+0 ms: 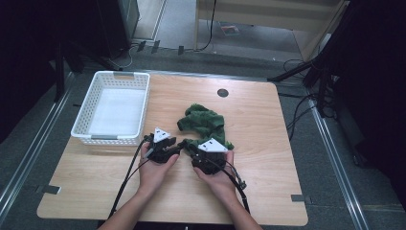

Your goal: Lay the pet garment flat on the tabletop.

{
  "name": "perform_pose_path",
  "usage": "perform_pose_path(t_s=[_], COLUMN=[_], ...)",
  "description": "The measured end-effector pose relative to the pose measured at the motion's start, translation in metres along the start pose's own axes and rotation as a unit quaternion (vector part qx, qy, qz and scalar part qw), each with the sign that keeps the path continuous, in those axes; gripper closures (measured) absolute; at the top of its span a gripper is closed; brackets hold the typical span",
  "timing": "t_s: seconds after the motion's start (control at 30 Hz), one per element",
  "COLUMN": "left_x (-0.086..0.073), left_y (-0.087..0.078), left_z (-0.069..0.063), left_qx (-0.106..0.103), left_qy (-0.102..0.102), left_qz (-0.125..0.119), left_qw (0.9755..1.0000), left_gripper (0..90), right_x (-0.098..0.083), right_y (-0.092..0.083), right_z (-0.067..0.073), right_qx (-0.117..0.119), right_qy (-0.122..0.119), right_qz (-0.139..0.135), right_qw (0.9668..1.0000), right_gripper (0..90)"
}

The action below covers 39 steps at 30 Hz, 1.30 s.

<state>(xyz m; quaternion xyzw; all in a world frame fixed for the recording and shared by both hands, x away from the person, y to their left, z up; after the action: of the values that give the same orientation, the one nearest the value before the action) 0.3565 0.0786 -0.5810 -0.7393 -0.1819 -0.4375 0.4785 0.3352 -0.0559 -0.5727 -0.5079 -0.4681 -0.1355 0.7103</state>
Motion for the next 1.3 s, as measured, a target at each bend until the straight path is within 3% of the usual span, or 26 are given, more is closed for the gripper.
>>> perform_pose_path(t_s=[0.1, 0.17, 0.2, 0.27, 0.3, 0.33, 0.37, 0.4, 0.47, 0.57, 0.63, 0.67, 0.7, 0.73, 0.8, 0.9, 0.97, 1.07, 1.23, 1.3], left_x=[0.000, 0.001, 0.002, 0.004, 0.004, 0.005, 0.005, 0.006, 0.008, 0.011, 0.011, 0.010, 0.009, 0.008, 0.006, 0.004, 0.004, 0.002, -0.005, -0.011], left_y=[0.003, 0.002, 0.001, -0.001, 0.000, 0.000, 0.000, 0.001, 0.003, 0.009, 0.014, 0.017, 0.019, 0.021, 0.024, 0.024, 0.021, 0.014, -0.003, -0.012], left_z=[-0.001, -0.004, -0.005, -0.007, -0.008, -0.010, -0.011, -0.014, -0.020, -0.027, -0.031, -0.032, -0.032, -0.033, -0.034, -0.034, -0.030, -0.021, -0.003, 0.001], left_qx=[-0.005, -0.014, -0.018, -0.026, -0.028, -0.030, -0.033, -0.041, -0.045, -0.044, -0.030, -0.022, -0.017, -0.015, -0.017, -0.036, -0.046, -0.056, -0.061, -0.068], left_qy=[-0.002, 0.000, 0.001, -0.005, -0.007, -0.007, -0.005, -0.005, 0.001, 0.010, 0.028, 0.035, 0.038, 0.038, 0.042, 0.037, 0.040, 0.034, 0.025, 0.025], left_qz=[0.006, 0.001, -0.002, -0.008, -0.011, -0.011, -0.011, -0.012, -0.010, 0.003, 0.015, 0.023, 0.031, 0.035, 0.045, 0.056, 0.061, 0.067, 0.071, 0.073], left_qw=[1.0000, 0.9999, 0.9998, 0.9996, 0.9995, 0.9995, 0.9994, 0.9991, 0.9989, 0.9990, 0.9990, 0.9989, 0.9987, 0.9986, 0.9980, 0.9971, 0.9963, 0.9956, 0.9953, 0.9947], left_gripper=[58.5, 57.1, 55.9, 54.2, 52.9, 49.2, 49.2, 47.7, 42.9, 39.3, 39.2, 41.5, 49.9, 49.9, 60.3, 83.2, 85.1, 87.0, 87.5, 87.6], right_x=[0.001, 0.006, 0.011, 0.019, 0.021, 0.026, 0.026, 0.028, 0.032, 0.034, 0.031, 0.029, 0.022, 0.022, 0.011, -0.004, -0.012, -0.022, -0.035, -0.039], right_y=[-0.003, -0.009, -0.016, -0.028, -0.034, -0.046, -0.046, -0.050, -0.060, -0.068, -0.072, -0.073, -0.075, -0.075, -0.073, -0.070, -0.069, -0.068, -0.070, -0.072], right_z=[-0.003, -0.009, -0.013, -0.020, -0.024, -0.036, -0.036, -0.040, -0.051, -0.072, -0.089, -0.098, -0.114, -0.114, -0.126, -0.141, -0.150, -0.157, -0.156, -0.155], right_qx=[0.018, 0.040, 0.067, 0.112, 0.119, 0.123, 0.123, 0.132, 0.149, 0.130, 0.117, 0.111, 0.093, 0.093, 0.057, 0.007, -0.026, -0.053, -0.060, -0.059], right_qy=[0.026, 0.055, 0.082, 0.111, 0.116, 0.135, 0.135, 0.147, 0.178, 0.212, 0.238, 0.253, 0.273, 0.273, 0.273, 0.272, 0.277, 0.275, 0.261, 0.264], right_qz=[-0.006, -0.019, -0.034, -0.054, -0.064, -0.083, -0.083, -0.089, -0.112, -0.132, -0.138, -0.141, -0.143, -0.143, -0.133, -0.112, -0.096, -0.075, -0.046, -0.042], right_qw=[0.9995, 0.9975, 0.9939, 0.9860, 0.9840, 0.9796, 0.9796, 0.9762, 0.9662, 0.9596, 0.9542, 0.9507, 0.9468, 0.9468, 0.9511, 0.9556, 0.9558, 0.9572, 0.9624, 0.9617], right_gripper=[82.3, 84.2, 84.1, 84.3, 84.9, 85.4, 85.4, 85.5, 85.4, 85.2, 85.0, 85.0, 85.0, 85.0, 85.0, 85.2, 85.3, 85.5, 85.9, 86.2])
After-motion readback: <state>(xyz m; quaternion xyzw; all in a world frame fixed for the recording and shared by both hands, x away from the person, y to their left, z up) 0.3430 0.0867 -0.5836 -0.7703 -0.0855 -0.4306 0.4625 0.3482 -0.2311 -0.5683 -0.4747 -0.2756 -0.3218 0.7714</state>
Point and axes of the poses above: each handheld gripper's, and its own axes: y roughly forward along the jaws, x roughly out of its top, z roughly to its left, the point moved 6 cm from there along y, roughly forward along the jaws, and after that the axes turned 5 degrees about y, right-handed, at the moved point
